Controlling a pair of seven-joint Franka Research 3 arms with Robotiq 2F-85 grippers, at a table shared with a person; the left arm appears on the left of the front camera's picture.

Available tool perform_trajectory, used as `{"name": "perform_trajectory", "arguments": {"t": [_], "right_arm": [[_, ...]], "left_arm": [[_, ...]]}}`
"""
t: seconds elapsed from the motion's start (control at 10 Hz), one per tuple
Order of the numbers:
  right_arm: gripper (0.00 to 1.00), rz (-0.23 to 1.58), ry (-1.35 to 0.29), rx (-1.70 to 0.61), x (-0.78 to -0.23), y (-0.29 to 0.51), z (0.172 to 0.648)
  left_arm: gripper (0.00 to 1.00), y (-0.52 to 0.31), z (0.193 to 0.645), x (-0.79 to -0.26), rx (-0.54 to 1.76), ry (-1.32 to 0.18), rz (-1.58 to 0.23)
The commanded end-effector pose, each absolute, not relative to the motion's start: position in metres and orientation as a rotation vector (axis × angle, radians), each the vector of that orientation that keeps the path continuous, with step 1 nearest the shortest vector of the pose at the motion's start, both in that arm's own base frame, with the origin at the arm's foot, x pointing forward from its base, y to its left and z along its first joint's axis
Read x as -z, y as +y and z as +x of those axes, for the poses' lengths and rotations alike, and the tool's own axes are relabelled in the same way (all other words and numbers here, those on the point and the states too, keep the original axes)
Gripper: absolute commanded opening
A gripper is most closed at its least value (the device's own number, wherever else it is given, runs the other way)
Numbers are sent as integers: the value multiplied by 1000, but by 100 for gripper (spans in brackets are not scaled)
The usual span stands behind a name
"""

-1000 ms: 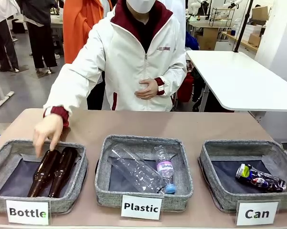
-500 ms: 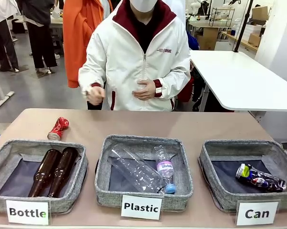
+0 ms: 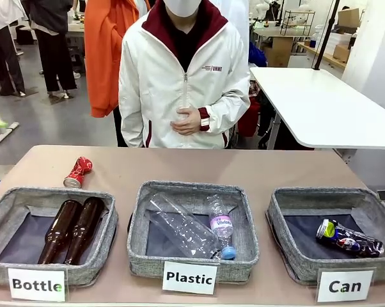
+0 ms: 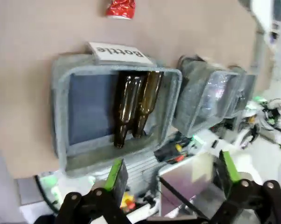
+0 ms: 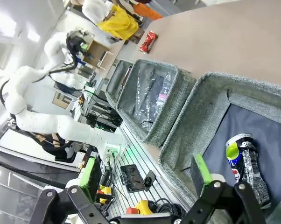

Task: Sort the can waste into the basket.
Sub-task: Pick up the can waste from the table and place it in the right Fabric basket.

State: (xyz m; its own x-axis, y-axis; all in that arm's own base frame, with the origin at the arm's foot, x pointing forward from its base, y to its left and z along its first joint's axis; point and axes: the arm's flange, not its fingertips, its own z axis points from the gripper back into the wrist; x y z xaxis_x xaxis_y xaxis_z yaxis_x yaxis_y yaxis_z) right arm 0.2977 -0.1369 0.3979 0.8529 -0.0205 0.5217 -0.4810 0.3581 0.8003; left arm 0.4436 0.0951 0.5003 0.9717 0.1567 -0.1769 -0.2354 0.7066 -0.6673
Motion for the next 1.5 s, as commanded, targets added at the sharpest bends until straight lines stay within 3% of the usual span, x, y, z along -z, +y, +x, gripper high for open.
{"name": "perform_trajectory", "arguments": {"t": [0.0,0.3,0.7,1.4], "right_arm": [[100,1181,-501,-327,-401,-139,297],[100,1181,-501,-327,-401,-139,297],[100,1181,-501,-327,-401,-139,297],[100,1181,-501,-327,-401,-139,297]], "left_arm": [[100,71,480,-476,-191,139,-516],[100,-9,515,-431,-116,-117,-226],[100,-48,533,-400,-46,-323,-175],[100,-50,574,-300,-81,-266,-154]]}}
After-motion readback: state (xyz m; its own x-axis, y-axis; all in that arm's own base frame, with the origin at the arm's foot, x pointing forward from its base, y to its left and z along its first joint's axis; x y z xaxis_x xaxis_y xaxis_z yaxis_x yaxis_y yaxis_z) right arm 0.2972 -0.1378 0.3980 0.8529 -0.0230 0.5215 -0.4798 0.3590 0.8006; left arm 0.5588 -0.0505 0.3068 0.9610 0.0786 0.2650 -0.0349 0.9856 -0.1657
